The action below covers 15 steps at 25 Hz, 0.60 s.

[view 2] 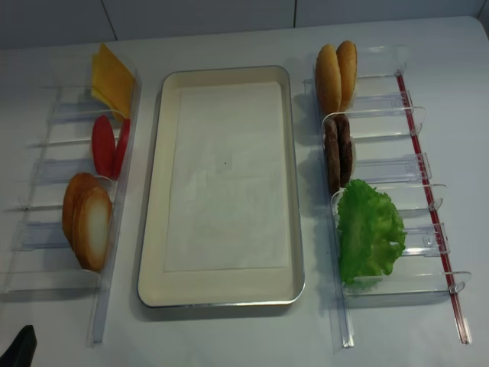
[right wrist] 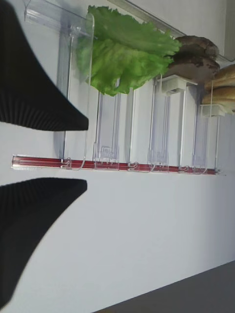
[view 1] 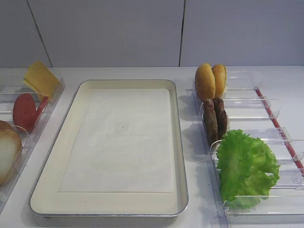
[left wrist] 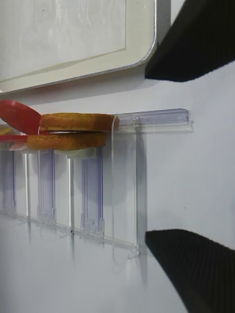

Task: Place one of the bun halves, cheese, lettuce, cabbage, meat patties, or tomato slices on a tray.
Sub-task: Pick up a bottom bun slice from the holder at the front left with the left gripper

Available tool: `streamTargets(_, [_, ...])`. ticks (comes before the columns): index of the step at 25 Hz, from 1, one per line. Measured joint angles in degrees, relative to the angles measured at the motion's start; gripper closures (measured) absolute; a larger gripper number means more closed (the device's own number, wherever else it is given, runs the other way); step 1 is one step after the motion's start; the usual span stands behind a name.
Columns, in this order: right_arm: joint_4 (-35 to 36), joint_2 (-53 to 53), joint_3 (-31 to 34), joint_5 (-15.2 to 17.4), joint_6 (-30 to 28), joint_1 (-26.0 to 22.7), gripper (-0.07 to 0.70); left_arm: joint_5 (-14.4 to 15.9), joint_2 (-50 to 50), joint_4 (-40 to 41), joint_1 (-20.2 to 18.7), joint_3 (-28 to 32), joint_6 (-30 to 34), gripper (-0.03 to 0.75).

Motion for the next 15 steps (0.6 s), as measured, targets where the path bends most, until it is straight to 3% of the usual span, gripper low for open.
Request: streamTargets(15, [0.0,0.0,0.0,-0.12,0.0,0.0,0.363,0.0,0.0,0.1,0.0,0.0,0.0,0.141])
